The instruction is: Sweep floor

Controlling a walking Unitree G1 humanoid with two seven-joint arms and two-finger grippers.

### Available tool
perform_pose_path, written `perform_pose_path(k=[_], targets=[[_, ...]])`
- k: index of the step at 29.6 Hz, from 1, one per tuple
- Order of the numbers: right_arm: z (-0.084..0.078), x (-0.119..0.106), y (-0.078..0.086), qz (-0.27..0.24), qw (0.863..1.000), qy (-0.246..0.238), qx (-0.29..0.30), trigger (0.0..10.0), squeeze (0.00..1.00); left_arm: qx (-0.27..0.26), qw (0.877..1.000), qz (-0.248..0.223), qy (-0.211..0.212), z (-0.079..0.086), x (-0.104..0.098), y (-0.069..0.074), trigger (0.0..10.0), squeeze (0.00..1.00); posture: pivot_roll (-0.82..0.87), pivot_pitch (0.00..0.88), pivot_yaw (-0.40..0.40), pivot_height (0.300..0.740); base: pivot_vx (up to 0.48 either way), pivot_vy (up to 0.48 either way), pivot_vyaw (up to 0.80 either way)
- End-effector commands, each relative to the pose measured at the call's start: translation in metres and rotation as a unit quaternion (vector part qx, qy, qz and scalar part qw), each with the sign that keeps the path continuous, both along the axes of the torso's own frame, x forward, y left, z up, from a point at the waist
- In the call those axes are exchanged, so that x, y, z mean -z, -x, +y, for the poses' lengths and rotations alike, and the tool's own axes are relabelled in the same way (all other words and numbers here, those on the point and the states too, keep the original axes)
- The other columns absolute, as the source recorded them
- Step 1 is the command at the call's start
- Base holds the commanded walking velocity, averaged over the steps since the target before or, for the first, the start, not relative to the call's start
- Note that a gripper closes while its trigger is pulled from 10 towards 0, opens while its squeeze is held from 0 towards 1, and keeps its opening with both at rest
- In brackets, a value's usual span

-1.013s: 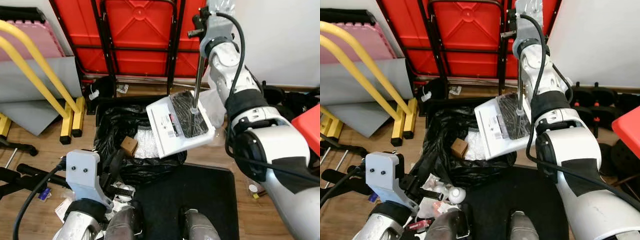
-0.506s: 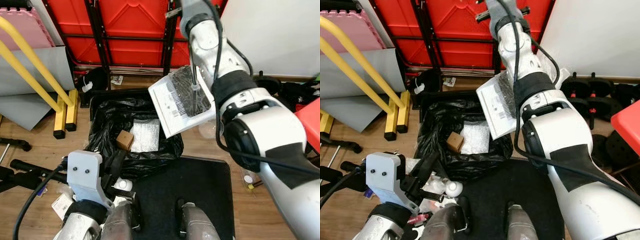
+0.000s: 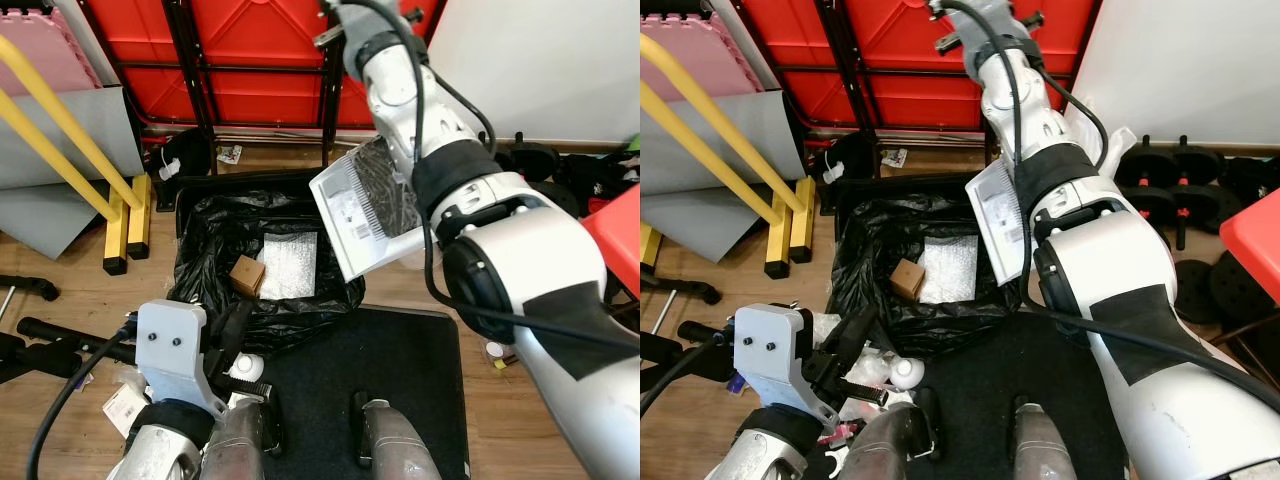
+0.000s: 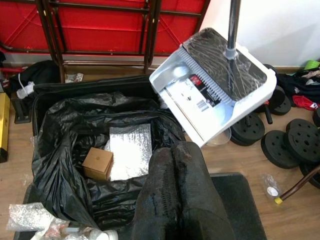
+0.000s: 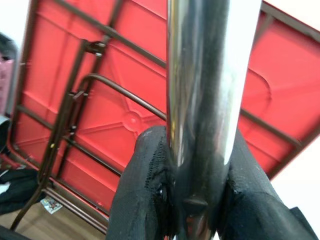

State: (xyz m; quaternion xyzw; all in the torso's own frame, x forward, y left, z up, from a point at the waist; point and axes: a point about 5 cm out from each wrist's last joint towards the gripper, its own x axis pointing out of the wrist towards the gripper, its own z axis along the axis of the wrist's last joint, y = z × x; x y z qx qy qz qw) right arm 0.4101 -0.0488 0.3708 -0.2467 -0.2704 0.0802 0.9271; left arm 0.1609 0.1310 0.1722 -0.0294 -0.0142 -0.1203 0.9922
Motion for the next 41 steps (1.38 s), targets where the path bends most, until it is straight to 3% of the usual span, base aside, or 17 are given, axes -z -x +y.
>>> perform_pose_path(k=[1,5,17,20,25,27,28,31,32,34,36,39,41], targets=[[0.014,-0.025,0.011,-0.060,0.998,0.020,-0.024,10.0,0.00,-0.028,1.000,0.011,-0.002,0.003,0.001,0.002,10.0,0.00,0.02,0.338,-0.071,0.740,0.000,0.000,0.80],[0.014,-0.030,0.012,-0.062,0.997,-0.018,-0.033,10.0,0.00,-0.031,0.999,0.011,-0.003,0.002,0.001,0.002,10.0,0.00,0.03,0.335,-0.073,0.740,0.000,0.000,0.78],[0.003,-0.026,0.008,-0.041,0.997,-0.052,-0.027,10.0,0.00,-0.032,0.999,0.011,-0.004,0.002,0.002,0.001,10.0,0.00,0.03,0.327,-0.070,0.740,0.000,0.000,0.06],[-0.023,-0.014,0.000,-0.011,0.996,-0.090,-0.006,10.0,0.00,-0.027,0.999,0.018,-0.001,0.003,0.005,-0.001,10.0,0.00,0.02,0.315,-0.063,0.740,0.000,0.000,0.00],[-0.038,-0.002,-0.004,0.013,0.992,-0.125,-0.009,10.0,0.00,-0.028,0.999,0.026,0.010,0.004,0.007,-0.002,10.0,0.00,0.02,0.294,-0.059,0.740,0.000,0.000,0.00],[-0.047,0.007,-0.006,0.033,0.987,-0.153,-0.022,10.0,0.00,-0.031,0.999,0.029,0.016,0.005,0.008,-0.004,10.0,0.00,0.01,0.271,-0.064,0.740,0.000,0.000,0.00],[-0.055,0.020,-0.008,0.060,0.978,-0.196,-0.044,10.0,0.00,-0.033,0.999,0.029,0.019,0.006,0.009,-0.004,10.0,0.00,0.01,0.254,-0.061,0.740,0.000,0.000,0.00],[-0.062,0.034,-0.007,0.079,0.968,-0.228,-0.067,10.0,0.00,-0.034,0.999,0.029,0.020,0.007,0.010,-0.005,10.0,0.00,0.01,0.247,-0.059,0.740,0.000,0.000,0.00],[-0.071,0.058,0.002,0.095,0.958,-0.254,-0.099,10.0,0.00,-0.035,0.999,0.028,0.019,0.009,0.012,-0.007,10.0,0.00,0.00,0.230,-0.052,0.740,0.000,0.000,0.00],[-0.071,0.058,0.002,0.095,0.958,-0.254,-0.099,10.0,0.00,-0.035,0.999,0.028,0.019,0.009,0.012,-0.007,10.0,0.00,0.00,0.230,-0.052,0.740,0.000,0.000,0.00],[-0.073,0.080,0.018,0.106,0.958,-0.243,-0.108,10.0,0.00,-0.032,0.999,0.028,0.007,0.012,0.014,-0.012,10.0,0.00,-0.01,0.214,-0.038,0.740,0.480,0.000,0.00],[-0.074,0.088,0.025,0.110,0.959,-0.237,-0.109,10.0,0.00,-0.032,0.999,0.028,0.005,0.013,0.015,-0.015,10.0,0.00,-0.02,0.207,-0.032,0.740,0.480,0.000,0.00],[-0.077,0.110,0.041,0.116,0.971,-0.185,-0.099,10.0,0.00,-0.039,0.999,0.035,0.014,0.017,0.018,-0.021,10.0,0.00,-0.04,0.181,-0.027,0.740,0.000,0.000,0.00]])
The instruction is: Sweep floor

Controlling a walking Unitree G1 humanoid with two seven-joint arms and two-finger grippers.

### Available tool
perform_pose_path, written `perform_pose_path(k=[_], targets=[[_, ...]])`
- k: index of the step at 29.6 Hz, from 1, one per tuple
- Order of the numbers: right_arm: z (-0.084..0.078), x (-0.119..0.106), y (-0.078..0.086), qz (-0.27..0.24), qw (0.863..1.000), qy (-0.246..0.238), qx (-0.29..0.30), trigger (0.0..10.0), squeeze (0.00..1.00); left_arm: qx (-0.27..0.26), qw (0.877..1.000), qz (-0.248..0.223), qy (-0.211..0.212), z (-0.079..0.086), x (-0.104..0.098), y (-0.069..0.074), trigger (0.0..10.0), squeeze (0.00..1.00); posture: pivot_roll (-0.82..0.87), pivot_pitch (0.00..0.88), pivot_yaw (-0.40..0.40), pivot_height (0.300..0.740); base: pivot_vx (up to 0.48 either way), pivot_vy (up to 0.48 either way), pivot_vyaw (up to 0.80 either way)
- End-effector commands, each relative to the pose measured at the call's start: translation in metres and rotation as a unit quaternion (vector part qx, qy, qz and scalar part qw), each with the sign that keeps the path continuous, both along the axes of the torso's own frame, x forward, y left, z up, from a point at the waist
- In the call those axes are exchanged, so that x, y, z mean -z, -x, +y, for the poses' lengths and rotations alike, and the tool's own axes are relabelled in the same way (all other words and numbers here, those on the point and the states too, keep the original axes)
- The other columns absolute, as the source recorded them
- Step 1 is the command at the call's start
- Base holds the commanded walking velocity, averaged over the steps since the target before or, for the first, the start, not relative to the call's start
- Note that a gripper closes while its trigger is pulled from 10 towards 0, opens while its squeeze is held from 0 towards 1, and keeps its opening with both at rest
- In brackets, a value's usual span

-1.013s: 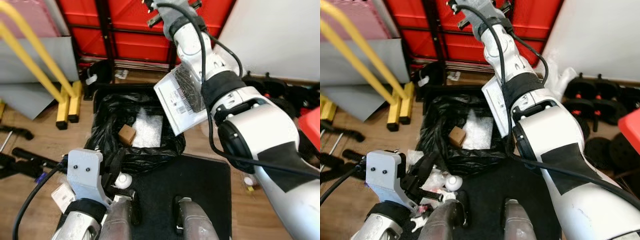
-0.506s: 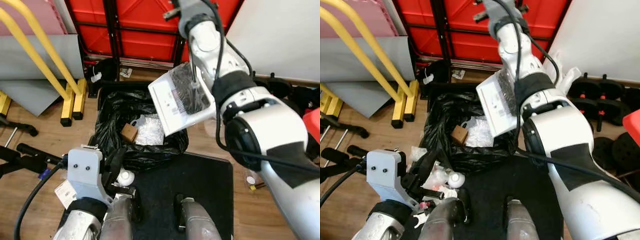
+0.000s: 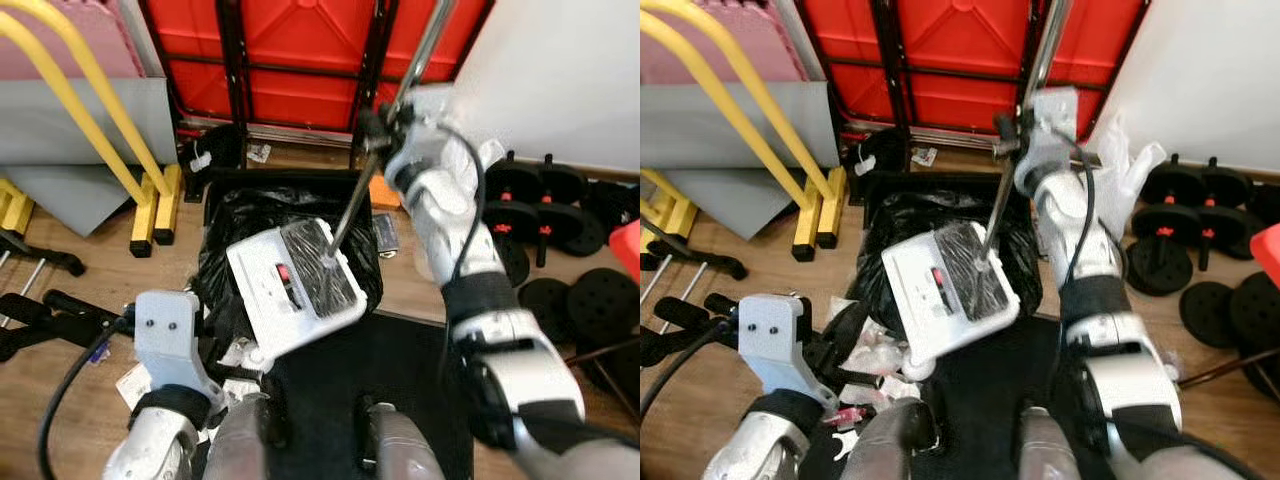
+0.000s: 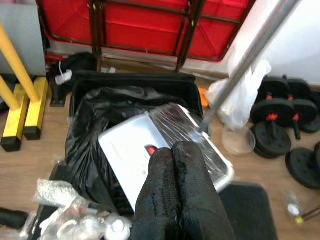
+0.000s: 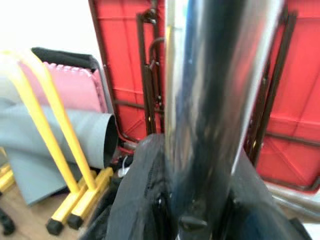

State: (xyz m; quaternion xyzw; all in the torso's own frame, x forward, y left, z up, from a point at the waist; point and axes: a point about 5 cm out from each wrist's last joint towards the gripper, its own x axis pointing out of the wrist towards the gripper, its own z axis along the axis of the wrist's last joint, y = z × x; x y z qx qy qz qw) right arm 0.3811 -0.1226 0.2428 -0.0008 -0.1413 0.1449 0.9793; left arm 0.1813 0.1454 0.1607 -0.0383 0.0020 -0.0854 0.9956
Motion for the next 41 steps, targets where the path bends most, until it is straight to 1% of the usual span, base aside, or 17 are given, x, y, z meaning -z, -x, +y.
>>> perform_pose_path(k=[1,3,6,10,12,17,18,19,20,23,24,26,27,30,33,36,41], targets=[[-0.003,-0.018,0.012,-0.058,0.998,0.023,0.000,10.0,0.00,-0.005,1.000,0.016,0.007,0.003,0.007,-0.001,10.0,0.00,-0.04,0.181,-0.027,0.740,0.000,0.000,0.00],[-0.005,-0.002,0.028,-0.061,0.996,0.068,-0.008,10.0,0.00,-0.008,1.000,0.016,0.011,0.006,0.009,-0.004,10.0,0.00,-0.05,0.165,-0.028,0.740,0.000,0.000,0.00],[-0.005,0.002,0.033,-0.062,0.995,0.080,-0.012,10.0,0.00,-0.008,1.000,0.014,0.008,0.006,0.009,-0.005,10.0,0.00,-0.05,0.165,-0.028,0.740,0.000,0.000,0.00],[-0.004,0.008,0.042,-0.056,0.994,0.096,-0.016,10.0,0.00,-0.025,1.000,0.005,0.011,0.010,0.010,-0.015,10.0,0.00,-0.08,0.130,-0.025,0.740,0.240,0.000,0.00],[-0.004,0.013,0.050,-0.039,0.993,0.107,-0.018,10.0,0.00,-0.041,0.999,0.004,0.016,0.014,0.012,-0.023,10.0,0.00,-0.08,0.108,-0.029,0.740,0.000,0.000,0.00],[-0.005,0.015,0.053,-0.030,0.993,0.111,-0.017,10.0,0.00,-0.044,0.999,0.006,0.015,0.016,0.013,-0.026,10.0,0.00,-0.08,0.104,-0.029,0.740,0.000,0.000,0.00],[-0.005,0.028,0.056,-0.015,0.992,0.124,-0.014,10.0,0.00,-0.042,0.999,0.008,0.002,0.016,0.015,-0.030,10.0,0.00,-0.09,0.075,-0.022,0.740,0.435,0.000,0.00],[-0.005,0.028,0.056,-0.015,0.992,0.124,-0.014,10.0,0.00,-0.042,0.999,0.008,0.002,0.016,0.015,-0.030,10.0,0.00,-0.09,0.075,-0.022,0.740,0.435,0.000,0.00],[-0.005,0.040,0.059,-0.004,0.991,0.133,-0.013,10.0,0.00,-0.041,0.999,0.008,-0.008,0.016,0.016,-0.033,10.0,0.00,-0.09,0.068,-0.019,0.740,0.480,0.000,0.00],[-0.005,0.040,0.059,-0.004,0.991,0.133,-0.013,10.0,0.00,-0.041,0.999,0.008,-0.008,0.016,0.016,-0.033,10.0,0.00,-0.09,0.068,-0.019,0.740,0.480,0.000,0.00],[-0.005,0.050,0.063,0.008,0.990,0.142,-0.013,10.0,0.00,-0.040,0.999,0.004,-0.011,0.017,0.016,-0.037,10.0,0.00,-0.09,0.057,-0.010,0.740,0.480,0.000,0.00],[-0.005,0.050,0.063,0.008,0.990,0.142,-0.013,10.0,0.00,-0.040,0.999,0.004,-0.011,0.017,0.016,-0.037,10.0,0.00,-0.09,0.057,-0.010,0.740,0.480,0.000,0.00],[-0.007,0.059,0.068,0.018,0.989,0.146,-0.010,10.0,0.00,-0.043,0.999,0.003,-0.013,0.018,0.017,-0.039,10.0,0.00,-0.09,0.045,-0.002,0.740,0.000,0.000,0.00],[-0.011,0.066,0.075,0.029,0.989,0.145,0.002,10.0,0.00,-0.034,0.999,-0.003,-0.001,0.018,0.018,-0.039,10.0,0.00,-0.09,0.028,0.004,0.740,0.086,0.000,0.00],[-0.013,0.069,0.077,0.034,0.989,0.145,0.010,10.0,0.00,-0.023,1.000,0.001,-0.020,0.014,0.021,-0.042,10.0,0.00,-0.09,0.019,0.008,0.740,0.480,0.000,0.00],[-0.013,0.069,0.077,0.036,0.989,0.146,0.011,10.0,0.00,-0.024,0.999,0.002,-0.024,0.014,0.022,-0.044,10.0,0.00,-0.09,0.013,0.012,0.740,0.469,0.000,0.00],[-0.013,0.071,0.078,0.040,0.988,0.148,0.014,10.0,0.00,-0.032,0.999,-0.001,-0.019,0.016,0.023,-0.048,10.0,0.00,-0.09,0.007,0.013,0.740,0.000,0.000,0.00]])
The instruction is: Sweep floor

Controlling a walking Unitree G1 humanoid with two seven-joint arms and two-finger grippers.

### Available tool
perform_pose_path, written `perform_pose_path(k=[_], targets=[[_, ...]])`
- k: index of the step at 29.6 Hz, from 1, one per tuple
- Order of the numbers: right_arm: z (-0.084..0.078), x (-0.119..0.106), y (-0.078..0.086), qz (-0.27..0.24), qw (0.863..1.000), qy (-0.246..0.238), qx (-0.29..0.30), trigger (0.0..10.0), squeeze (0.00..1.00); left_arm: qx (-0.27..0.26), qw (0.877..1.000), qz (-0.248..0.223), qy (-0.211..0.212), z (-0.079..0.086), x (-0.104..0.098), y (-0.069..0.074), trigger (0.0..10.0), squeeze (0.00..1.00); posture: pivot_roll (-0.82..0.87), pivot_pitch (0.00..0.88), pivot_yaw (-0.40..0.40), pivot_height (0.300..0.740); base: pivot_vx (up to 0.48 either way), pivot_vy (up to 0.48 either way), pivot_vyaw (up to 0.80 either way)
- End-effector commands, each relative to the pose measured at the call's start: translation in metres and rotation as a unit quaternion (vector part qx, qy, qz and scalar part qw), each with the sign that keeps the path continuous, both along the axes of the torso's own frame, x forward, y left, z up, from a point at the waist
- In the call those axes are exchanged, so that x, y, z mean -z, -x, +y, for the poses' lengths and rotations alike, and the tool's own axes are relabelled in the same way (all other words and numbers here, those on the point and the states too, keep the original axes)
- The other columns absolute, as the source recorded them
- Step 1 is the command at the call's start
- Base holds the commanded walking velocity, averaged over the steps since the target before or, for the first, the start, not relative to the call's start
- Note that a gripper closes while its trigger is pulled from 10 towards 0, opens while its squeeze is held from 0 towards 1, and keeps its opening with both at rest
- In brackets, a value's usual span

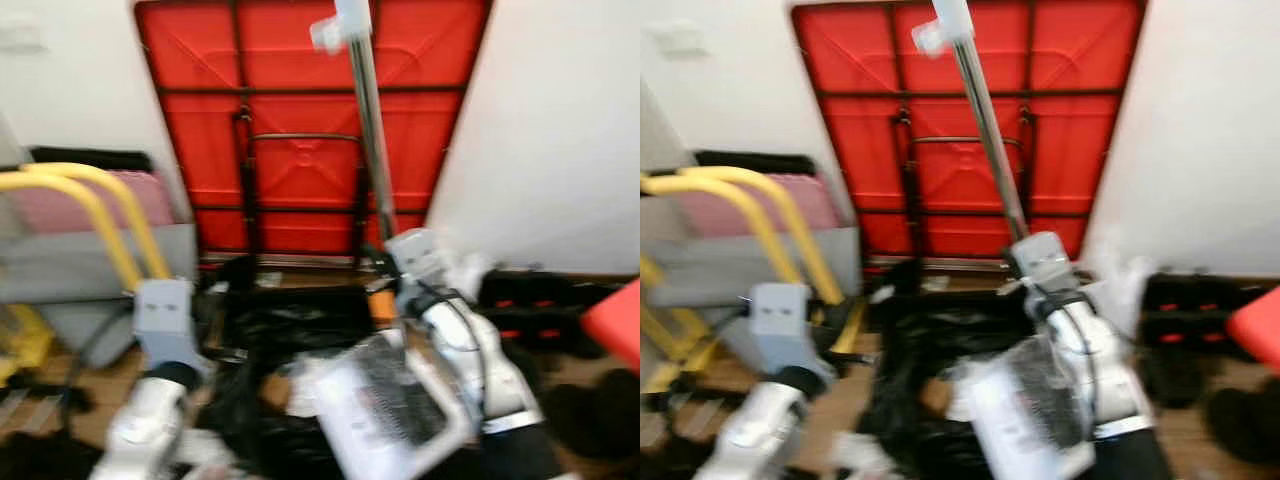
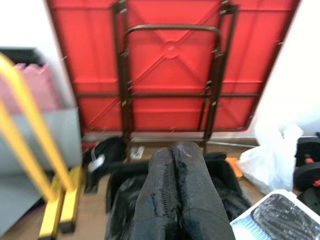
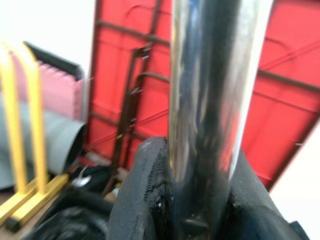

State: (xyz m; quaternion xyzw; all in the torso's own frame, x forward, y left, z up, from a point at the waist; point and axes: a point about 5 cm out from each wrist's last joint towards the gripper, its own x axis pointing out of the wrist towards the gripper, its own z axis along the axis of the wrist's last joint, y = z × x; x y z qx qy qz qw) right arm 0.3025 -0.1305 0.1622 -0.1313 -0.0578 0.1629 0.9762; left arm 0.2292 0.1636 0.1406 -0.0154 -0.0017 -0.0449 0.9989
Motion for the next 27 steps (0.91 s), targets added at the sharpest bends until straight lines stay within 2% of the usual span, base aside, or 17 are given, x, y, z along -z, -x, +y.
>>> perform_pose_path(k=[1,11,27], targets=[[-0.005,-0.009,0.001,-0.022,1.000,0.007,0.012,10.0,0.00,0.012,1.000,0.000,0.008,-0.002,0.003,0.000,10.0,0.00,-0.09,0.003,0.015,0.740,0.000,0.000,0.00],[-0.003,-0.007,0.001,-0.022,1.000,0.007,0.014,10.0,0.00,0.034,0.999,-0.009,0.002,-0.007,0.003,0.002,10.0,0.00,-0.09,0.000,0.014,0.740,0.432,0.000,0.00],[-0.003,-0.008,-0.006,-0.017,0.999,0.001,0.030,10.0,0.00,0.007,1.000,0.028,0.012,-0.004,0.014,-0.001,10.0,0.00,-0.08,0.001,0.010,0.740,0.000,0.000,0.00]])
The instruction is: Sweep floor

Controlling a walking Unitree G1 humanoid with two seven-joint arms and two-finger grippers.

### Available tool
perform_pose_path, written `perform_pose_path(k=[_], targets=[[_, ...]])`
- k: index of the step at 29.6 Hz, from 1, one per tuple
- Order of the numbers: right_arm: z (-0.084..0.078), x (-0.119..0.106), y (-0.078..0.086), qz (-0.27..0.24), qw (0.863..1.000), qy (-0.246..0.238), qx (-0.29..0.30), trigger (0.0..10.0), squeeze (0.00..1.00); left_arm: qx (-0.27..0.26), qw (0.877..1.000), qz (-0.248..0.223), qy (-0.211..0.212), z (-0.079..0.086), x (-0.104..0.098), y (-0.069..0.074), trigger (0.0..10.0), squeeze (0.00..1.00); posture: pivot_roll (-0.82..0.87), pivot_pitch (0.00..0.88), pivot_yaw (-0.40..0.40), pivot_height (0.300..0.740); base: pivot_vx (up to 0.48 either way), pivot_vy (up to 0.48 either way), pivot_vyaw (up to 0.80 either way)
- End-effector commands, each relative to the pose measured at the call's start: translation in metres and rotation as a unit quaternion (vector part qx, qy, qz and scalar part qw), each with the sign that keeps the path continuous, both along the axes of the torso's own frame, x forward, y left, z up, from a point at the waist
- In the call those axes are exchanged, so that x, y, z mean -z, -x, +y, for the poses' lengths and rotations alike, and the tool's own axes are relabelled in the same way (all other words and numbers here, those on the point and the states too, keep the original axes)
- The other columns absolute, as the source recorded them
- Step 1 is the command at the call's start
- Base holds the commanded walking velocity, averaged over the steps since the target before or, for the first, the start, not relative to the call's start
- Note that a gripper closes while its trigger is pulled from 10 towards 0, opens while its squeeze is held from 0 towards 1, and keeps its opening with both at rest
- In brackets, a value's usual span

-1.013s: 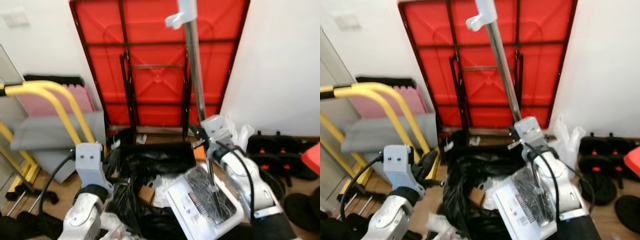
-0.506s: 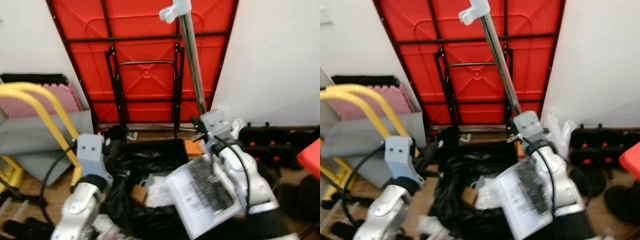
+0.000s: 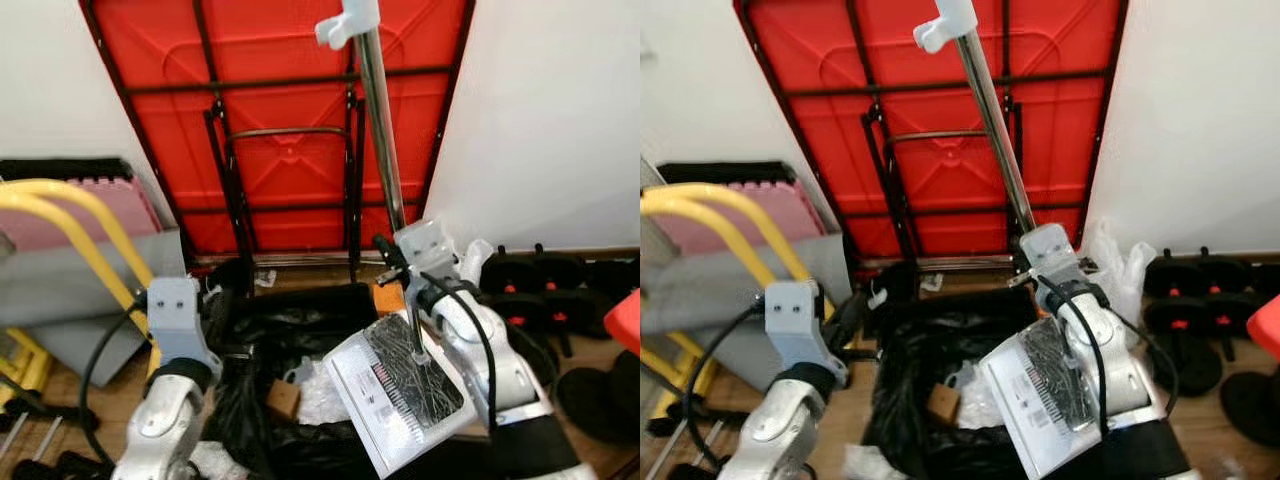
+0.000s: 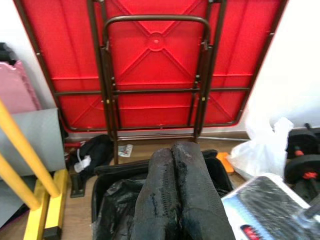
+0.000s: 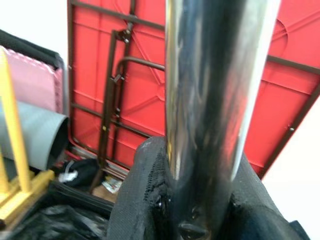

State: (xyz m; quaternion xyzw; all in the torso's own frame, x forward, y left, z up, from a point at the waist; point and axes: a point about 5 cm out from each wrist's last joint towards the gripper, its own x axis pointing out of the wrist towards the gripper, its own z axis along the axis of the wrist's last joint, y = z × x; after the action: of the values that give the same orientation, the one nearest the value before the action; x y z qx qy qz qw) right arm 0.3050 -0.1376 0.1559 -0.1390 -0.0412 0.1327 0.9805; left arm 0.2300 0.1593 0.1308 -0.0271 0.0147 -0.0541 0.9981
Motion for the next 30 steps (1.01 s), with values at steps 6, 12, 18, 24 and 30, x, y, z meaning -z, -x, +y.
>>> perform_pose_path(k=[6,12,18,24,30], targets=[[0.0038,-0.0132,-0.0055,-0.017,1.000,-0.011,0.004,10.0,0.00,-0.001,1.000,0.015,-0.003,0.0010,0.0047,0.0001,10.0,0.00,-0.07,0.002,0.011,0.740,0.000,0.000,-0.13],[0.0042,-0.0119,-0.0063,-0.011,1.000,-0.018,0.006,10.0,0.00,0.000,1.000,0.017,-0.005,0.0013,0.0050,0.0000,10.0,0.00,-0.07,0.002,0.012,0.740,0.000,0.000,-0.67],[0.0057,-0.0123,-0.0060,-0.013,1.000,-0.017,0.006,10.0,0.00,0.001,1.000,0.018,-0.008,0.0013,0.0052,-0.0001,10.0,0.00,-0.07,0.003,0.012,0.740,0.000,0.000,0.00],[0.0058,-0.0125,-0.0060,-0.013,1.000,-0.016,0.007,10.0,0.00,0.002,1.000,0.018,-0.009,0.0011,0.0055,0.0000,10.0,0.00,-0.07,0.002,0.013,0.740,0.000,0.000,0.00],[0.0057,-0.0124,-0.0061,-0.011,1.000,-0.016,0.009,10.0,0.00,0.003,1.000,0.020,-0.010,0.0008,0.0060,-0.0001,10.0,0.00,-0.07,0.004,0.014,0.740,-0.162,0.000,0.00]])
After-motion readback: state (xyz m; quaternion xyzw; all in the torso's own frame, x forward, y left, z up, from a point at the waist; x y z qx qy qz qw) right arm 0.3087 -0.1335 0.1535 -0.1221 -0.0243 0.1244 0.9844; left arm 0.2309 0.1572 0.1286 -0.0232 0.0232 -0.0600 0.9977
